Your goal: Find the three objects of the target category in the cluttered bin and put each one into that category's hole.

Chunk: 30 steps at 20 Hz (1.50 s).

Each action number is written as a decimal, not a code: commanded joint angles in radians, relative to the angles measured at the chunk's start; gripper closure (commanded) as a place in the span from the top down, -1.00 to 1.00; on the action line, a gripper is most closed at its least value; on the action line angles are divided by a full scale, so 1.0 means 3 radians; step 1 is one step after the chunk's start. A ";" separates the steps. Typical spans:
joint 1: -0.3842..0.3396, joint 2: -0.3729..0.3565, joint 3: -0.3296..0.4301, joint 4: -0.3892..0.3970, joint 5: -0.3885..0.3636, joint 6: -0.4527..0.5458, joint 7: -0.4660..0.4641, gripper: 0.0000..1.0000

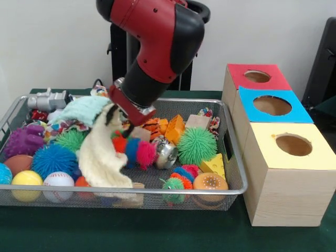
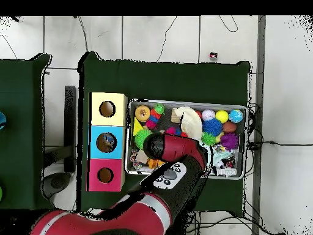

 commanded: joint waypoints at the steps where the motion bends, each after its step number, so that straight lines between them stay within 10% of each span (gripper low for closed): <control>1: -0.0022 0.0815 -0.0654 -0.0152 -0.0320 -0.0426 0.0633 1.00; 12: -0.0120 0.0940 -0.0664 -0.0076 -0.0088 -0.0900 0.0496 1.00; 30: -0.0744 0.0347 0.0346 -0.0019 -0.0197 -0.0934 0.0138 1.00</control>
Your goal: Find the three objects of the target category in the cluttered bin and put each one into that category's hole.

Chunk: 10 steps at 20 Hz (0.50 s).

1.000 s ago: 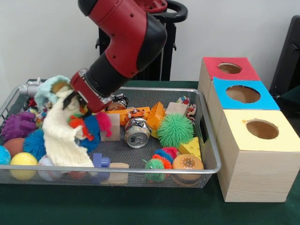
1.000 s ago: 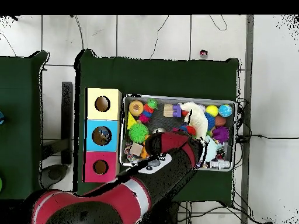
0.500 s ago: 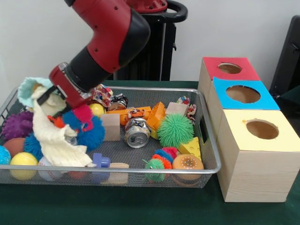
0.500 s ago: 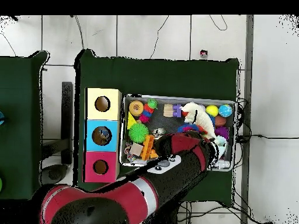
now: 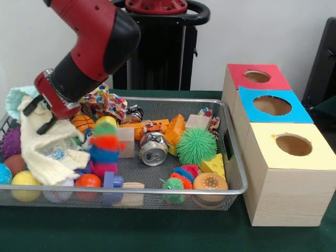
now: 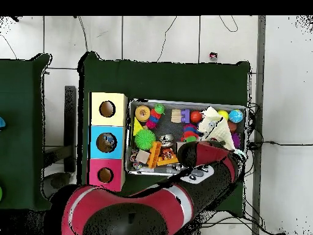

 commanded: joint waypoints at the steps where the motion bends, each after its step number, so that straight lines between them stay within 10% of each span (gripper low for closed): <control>1: -0.0425 -0.0176 0.1075 0.0121 -0.0129 -0.0131 0.0154 1.00; 10: -0.0746 -0.0427 0.1656 0.0330 -0.0180 -0.0397 0.0290 1.00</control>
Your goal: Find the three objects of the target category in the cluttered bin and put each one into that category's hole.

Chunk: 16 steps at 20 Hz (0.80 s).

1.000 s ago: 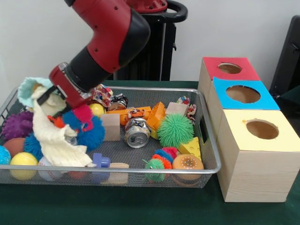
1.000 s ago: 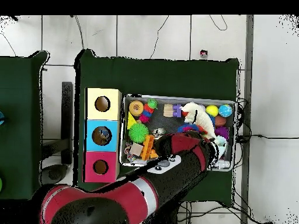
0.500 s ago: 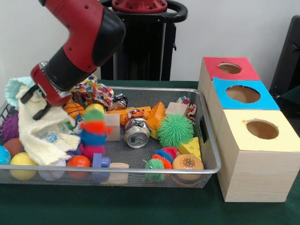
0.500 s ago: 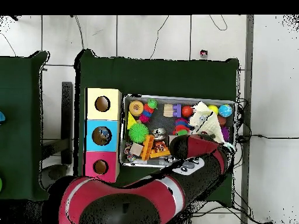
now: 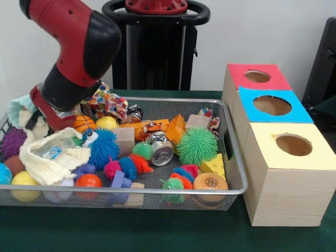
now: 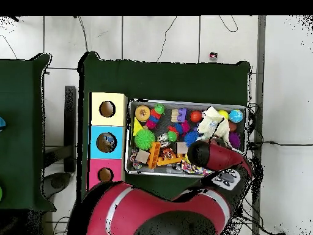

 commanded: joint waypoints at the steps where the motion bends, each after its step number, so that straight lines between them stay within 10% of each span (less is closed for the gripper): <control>1: -0.0356 -0.0188 0.1199 0.0334 -0.0135 -0.0260 0.0291 1.00; 16: -0.0431 -0.0561 0.1431 0.0436 0.0061 0.0427 0.0311 1.00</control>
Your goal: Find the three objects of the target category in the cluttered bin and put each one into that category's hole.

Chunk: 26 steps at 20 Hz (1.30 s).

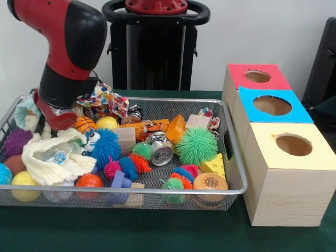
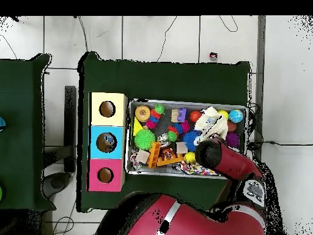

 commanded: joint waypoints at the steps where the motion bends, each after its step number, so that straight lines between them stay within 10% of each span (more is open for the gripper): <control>1: 0.0057 -0.0097 0.0755 0.0154 0.0116 0.0513 0.0304 1.00; 26: 0.0789 -0.0027 -0.0398 -0.0939 -0.0364 0.3282 0.0060 1.00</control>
